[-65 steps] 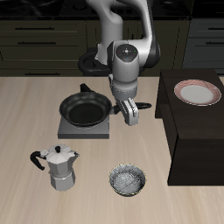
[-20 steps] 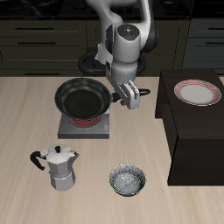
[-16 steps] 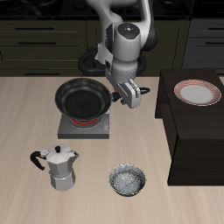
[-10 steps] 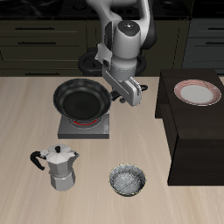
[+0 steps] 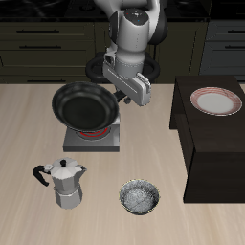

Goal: Place the frypan on the top layer of the shelf

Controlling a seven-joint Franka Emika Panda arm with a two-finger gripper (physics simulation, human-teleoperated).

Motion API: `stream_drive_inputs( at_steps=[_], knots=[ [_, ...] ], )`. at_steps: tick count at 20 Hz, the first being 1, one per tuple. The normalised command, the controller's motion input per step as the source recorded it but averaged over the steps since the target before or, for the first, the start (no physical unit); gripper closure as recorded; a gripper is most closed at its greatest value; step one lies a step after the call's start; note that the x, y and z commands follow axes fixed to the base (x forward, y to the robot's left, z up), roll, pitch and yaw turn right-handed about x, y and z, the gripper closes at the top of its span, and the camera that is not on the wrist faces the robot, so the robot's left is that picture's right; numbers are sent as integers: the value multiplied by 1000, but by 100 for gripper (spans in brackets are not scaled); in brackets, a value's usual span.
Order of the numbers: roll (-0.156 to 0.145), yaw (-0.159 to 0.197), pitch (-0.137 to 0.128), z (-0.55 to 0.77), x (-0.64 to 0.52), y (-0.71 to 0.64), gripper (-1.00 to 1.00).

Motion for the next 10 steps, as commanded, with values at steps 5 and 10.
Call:
stream_drive_inputs(
  at_steps=[5,10],
  knots=[
    [-7,13,-6,91,-6,-69,100],
    [-4,81,0,59,32,-36,100]
  ],
)
